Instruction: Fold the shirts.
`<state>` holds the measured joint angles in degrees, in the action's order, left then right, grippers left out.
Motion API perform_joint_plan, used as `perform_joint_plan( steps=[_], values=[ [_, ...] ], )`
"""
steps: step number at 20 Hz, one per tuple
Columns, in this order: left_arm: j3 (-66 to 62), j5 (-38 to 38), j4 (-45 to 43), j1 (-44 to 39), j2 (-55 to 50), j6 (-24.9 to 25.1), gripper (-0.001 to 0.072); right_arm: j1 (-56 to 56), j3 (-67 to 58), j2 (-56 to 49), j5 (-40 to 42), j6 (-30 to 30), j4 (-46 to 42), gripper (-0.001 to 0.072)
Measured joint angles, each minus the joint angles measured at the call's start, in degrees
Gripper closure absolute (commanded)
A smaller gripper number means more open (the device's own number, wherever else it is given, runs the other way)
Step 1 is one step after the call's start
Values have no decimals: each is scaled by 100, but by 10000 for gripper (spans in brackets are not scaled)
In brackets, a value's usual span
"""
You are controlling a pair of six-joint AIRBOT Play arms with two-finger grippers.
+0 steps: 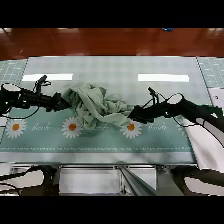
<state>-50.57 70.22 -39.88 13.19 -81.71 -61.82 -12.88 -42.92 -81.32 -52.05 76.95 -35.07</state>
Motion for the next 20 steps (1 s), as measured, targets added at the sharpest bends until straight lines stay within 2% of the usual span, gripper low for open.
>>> perform_joint_plan(
  steps=[4,5,6,8,12,14,17,20],
  values=[
    [0,7,0,-2,2,0,690,-210,-249,-326,55,11,168,321],
    [0,7,0,-2,0,0,690,-264,-361,-409,63,-31,195,420],
    [0,15,7,2,2,-26,690,-310,-490,-479,85,-98,170,678],
    [-7,63,179,35,33,-105,690,-350,-782,-555,-15,-225,240,682],
    [-343,232,555,181,363,-157,691,-254,-1622,-483,-715,-345,50,682],
    [-748,313,658,306,678,-205,691,-68,-2232,-179,-1049,-144,-348,682],
    [-1633,107,754,461,1045,-699,691,361,-3364,404,-1193,356,-918,682],
    [-2778,85,815,549,1311,-979,691,758,-4474,1062,-1469,614,-1432,682]
  ],
)
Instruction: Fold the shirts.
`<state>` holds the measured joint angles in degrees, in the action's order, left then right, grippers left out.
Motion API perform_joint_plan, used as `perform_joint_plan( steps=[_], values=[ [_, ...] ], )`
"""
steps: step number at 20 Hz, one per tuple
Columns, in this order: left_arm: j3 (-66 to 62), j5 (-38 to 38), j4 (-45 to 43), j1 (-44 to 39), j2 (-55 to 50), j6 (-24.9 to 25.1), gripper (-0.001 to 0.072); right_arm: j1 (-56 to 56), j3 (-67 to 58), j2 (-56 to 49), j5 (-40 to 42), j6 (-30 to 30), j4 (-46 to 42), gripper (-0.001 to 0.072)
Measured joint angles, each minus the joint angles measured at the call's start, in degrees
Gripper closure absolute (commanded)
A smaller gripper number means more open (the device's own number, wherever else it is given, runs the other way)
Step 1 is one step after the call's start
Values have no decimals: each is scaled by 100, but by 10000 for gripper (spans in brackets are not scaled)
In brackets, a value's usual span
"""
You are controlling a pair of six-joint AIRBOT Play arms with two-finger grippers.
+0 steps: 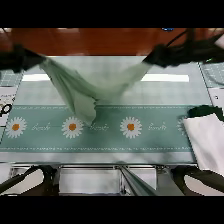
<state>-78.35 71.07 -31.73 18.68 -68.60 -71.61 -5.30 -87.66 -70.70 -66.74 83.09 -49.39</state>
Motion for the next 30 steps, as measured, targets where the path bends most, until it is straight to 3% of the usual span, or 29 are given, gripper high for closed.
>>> perform_joint_plan(
  steps=[5,11,18,24,30],
  values=[
    [-1812,-9,50,332,656,-170,691,463,-1049,1447,-424,177,-1091,682],
    [-3018,-168,-2,918,1740,-144,691,603,-1300,3126,-658,341,-1670,682],
    [-4107,-142,-1108,-382,2251,-160,691,627,-1333,4166,-1163,592,-2238,682],
    [-3646,175,-2435,-1213,2361,-634,691,632,-857,4188,-2033,664,-2820,682],
    [-2249,90,-2201,-1342,1082,-638,691,632,850,3346,-1585,472,-2903,683]
  ],
)
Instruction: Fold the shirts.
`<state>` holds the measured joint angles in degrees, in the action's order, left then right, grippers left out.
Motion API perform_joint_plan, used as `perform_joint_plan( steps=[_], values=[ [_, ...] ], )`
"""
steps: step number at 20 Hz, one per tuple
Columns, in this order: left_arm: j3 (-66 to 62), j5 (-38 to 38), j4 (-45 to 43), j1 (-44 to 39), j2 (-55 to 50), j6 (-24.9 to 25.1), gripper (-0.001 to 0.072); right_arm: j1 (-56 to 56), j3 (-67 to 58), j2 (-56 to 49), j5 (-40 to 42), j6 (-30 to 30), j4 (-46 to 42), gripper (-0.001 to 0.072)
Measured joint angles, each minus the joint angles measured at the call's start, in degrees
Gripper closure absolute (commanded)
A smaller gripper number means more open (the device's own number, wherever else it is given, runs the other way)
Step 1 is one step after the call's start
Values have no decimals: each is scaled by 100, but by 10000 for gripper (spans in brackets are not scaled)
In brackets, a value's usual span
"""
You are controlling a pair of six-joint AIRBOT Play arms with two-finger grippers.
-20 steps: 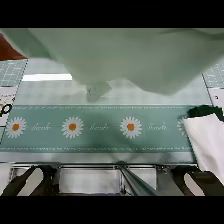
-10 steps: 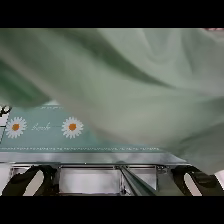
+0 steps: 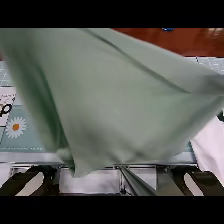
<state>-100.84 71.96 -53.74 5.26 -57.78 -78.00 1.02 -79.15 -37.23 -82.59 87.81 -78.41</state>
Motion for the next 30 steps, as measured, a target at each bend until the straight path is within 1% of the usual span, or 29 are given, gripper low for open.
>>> perform_joint_plan(
  steps=[4,6,10,12,13,14,15,16,17,20,21,23,24,26,28,30],
  values=[
    [227,-428,444,-22,-1543,195,691,17,570,-1534,1062,-358,221,683],
    [269,-896,584,-24,-2280,238,691,105,546,-2538,1580,-452,422,682],
    [297,-1790,688,-72,-3440,199,691,286,-177,-4577,2122,-595,885,682],
    [304,-2033,702,-118,-3875,164,689,337,-704,-5410,2258,-564,1043,681],
    [304,-2124,713,-144,-4041,149,606,350,-964,-5772,2288,-529,1137,614],
    [310,-2114,713,-168,-4197,144,254,363,-1180,-6054,2317,-514,1244,383],
    [308,-2092,719,-186,-4304,142,198,374,-1368,-6293,2319,-496,1331,303],
    [291,-1934,706,-186,-4387,103,198,391,-1519,-6452,2264,-483,1427,303],
    [258,-1665,538,-157,-4450,103,198,433,-1665,-6561,2153,-459,1572,303],
    [105,-568,-153,203,-4478,-184,198,800,-2022,-6599,1558,-378,1917,304],
    [90,-195,-275,380,-4411,-262,198,997,-2070,-6487,1311,-356,1985,306],
    [155,271,-297,817,-4103,-354,198,1401,-1875,-6133,848,-328,1930,306],
    [282,448,-238,1054,-3880,-374,198,1589,-1589,-5866,662,-330,1888,306],
    [841,623,-144,1502,-3338,-330,199,1912,-623,-5145,656,-455,1893,306],
    [1993,796,-96,1965,-2695,-247,199,2240,717,-4260,922,-647,1976,306],
    [3287,741,170,2304,-2144,-15,200,2527,1987,-3434,1193,-876,2140,306]
  ],
)
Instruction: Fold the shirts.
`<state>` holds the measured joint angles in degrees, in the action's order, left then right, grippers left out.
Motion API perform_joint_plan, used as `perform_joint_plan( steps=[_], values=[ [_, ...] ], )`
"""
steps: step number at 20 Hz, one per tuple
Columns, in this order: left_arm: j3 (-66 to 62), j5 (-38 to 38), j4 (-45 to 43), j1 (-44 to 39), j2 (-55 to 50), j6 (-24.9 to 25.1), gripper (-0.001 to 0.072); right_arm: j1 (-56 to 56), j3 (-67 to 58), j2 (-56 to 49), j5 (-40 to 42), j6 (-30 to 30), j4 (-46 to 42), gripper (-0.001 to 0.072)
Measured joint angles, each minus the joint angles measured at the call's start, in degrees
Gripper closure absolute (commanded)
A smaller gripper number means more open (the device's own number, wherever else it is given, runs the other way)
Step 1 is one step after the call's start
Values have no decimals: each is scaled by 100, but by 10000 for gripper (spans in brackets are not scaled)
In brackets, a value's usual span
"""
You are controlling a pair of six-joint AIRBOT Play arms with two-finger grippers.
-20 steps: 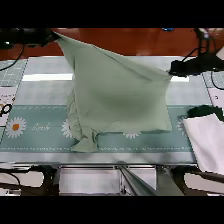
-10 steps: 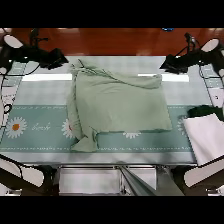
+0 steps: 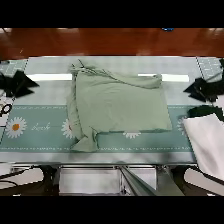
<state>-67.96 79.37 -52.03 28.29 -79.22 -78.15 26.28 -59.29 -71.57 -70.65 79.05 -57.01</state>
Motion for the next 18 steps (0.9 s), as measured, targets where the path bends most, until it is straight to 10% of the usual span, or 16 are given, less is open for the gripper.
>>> perform_joint_plan(
  steps=[7,18],
  values=[
    [2949,-485,872,177,713,555,202,400,2583,2022,391,-431,490,306],
    [3456,-1113,809,-988,518,197,202,415,2964,2420,181,-623,879,306]
  ],
)
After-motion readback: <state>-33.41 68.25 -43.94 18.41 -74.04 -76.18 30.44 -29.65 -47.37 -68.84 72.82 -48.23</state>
